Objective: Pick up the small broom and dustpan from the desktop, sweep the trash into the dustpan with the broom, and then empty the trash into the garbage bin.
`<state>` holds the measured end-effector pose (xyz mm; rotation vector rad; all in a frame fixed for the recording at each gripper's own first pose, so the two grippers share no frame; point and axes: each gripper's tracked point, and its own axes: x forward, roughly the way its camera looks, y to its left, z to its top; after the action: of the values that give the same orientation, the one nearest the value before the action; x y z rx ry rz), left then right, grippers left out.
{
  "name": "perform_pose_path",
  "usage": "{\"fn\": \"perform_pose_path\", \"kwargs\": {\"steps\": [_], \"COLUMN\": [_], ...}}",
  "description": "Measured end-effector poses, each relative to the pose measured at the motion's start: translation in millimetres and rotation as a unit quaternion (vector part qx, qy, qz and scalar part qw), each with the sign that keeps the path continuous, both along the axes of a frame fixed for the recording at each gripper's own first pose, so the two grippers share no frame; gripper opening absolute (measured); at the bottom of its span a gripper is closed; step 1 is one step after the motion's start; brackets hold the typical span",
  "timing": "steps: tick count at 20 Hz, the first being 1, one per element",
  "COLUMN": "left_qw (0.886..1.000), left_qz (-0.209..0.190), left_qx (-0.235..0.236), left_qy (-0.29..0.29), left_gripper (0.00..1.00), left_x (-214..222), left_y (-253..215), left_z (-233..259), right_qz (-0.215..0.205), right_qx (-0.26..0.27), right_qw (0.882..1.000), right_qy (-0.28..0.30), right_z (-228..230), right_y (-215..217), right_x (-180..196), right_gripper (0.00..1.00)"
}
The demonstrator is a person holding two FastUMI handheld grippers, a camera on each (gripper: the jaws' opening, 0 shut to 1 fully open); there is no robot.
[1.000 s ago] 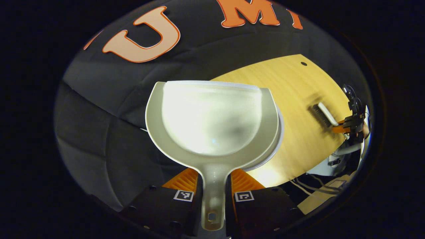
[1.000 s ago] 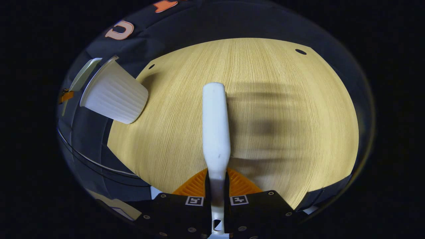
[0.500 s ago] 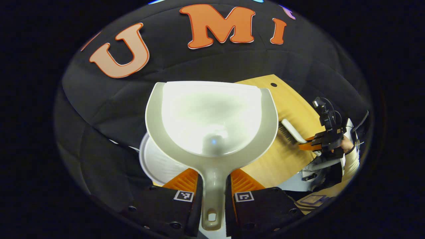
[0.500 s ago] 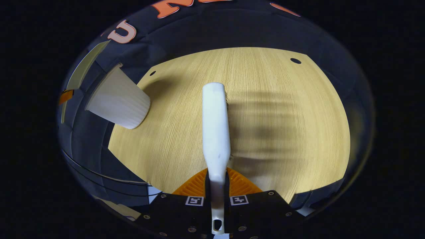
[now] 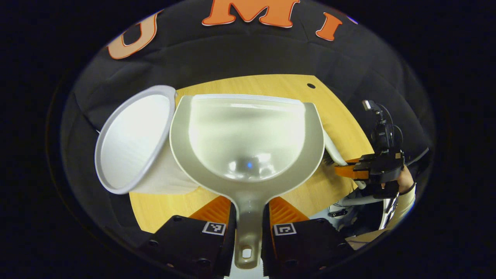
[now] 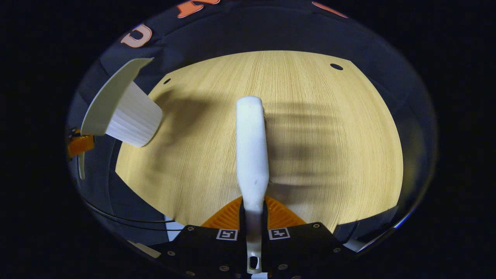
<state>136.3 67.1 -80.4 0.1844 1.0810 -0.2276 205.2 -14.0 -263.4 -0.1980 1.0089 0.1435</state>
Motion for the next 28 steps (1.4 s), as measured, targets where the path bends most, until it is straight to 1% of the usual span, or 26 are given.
{"fn": "perform_pose_path", "kwargs": {"steps": [2, 4, 6, 9, 11, 13, 21, 24, 28], "left_qw": [1.000, 0.999, 0.999, 0.997, 0.996, 0.996, 0.994, 0.992, 0.991], "left_qz": [0.018, 0.031, 0.038, 0.062, 0.070, 0.073, 0.086, 0.091, 0.088], "left_qx": [-0.011, -0.004, 0.013, 0.005, 0.008, 0.017, 0.014, 0.008, 0.008], "left_qy": [0.013, 0.021, 0.027, 0.044, 0.046, 0.044, 0.072, 0.089, 0.100], "left_gripper": [0.31, 0.30, 0.31, 0.30, 0.30, 0.31, 0.31, 0.30, 0.31], "left_x": [-5, -8, -10, -11, -7, -9, -15, -17, -18], "left_y": [-6, -6, -2, -5, -7, -10, -14, -12, -11], "left_z": [-18, -40, -62, -90, -103, -106, -116, -121, -123], "right_qz": [-0.006, -0.011, -0.016, -0.028, -0.031, -0.031, -0.034, -0.035, -0.030], "right_qx": [-0.002, -0.007, -0.012, -0.014, -0.021, -0.023, -0.036, -0.033, -0.029], "right_qw": [1.000, 1.000, 1.000, 1.000, 0.999, 0.999, 0.999, 0.999, 0.999], "right_qy": [0.002, 0.004, 0.005, 0.003, 0.004, 0.006, 0.017, 0.016, 0.019], "right_z": [-5, -6, -11, -12, -4, -5, 11, 16, 12], "right_y": [1, 0, -1, 0, -1, 0, 3, 5, 8], "right_x": [4, 5, 4, 5, 4, 3, 8, 9, 10], "right_gripper": [0.14, 0.14, 0.14, 0.14, 0.14, 0.14, 0.14, 0.15, 0.20]}}
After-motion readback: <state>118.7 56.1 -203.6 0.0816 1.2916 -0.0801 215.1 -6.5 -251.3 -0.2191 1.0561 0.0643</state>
